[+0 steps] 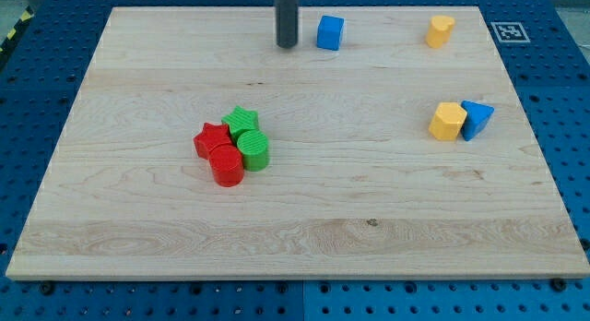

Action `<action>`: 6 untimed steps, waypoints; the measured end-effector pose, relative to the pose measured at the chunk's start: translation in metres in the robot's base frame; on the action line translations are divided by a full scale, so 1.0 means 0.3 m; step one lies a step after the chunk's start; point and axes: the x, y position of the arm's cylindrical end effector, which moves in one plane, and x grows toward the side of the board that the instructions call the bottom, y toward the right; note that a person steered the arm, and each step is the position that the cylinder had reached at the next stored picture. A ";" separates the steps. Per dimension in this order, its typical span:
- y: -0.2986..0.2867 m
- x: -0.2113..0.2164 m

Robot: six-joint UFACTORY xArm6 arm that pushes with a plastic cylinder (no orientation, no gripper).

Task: Slide the blue cube above the yellow hexagon

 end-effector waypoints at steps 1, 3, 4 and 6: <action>0.027 -0.091; 0.417 0.224; 0.483 0.288; 0.175 0.173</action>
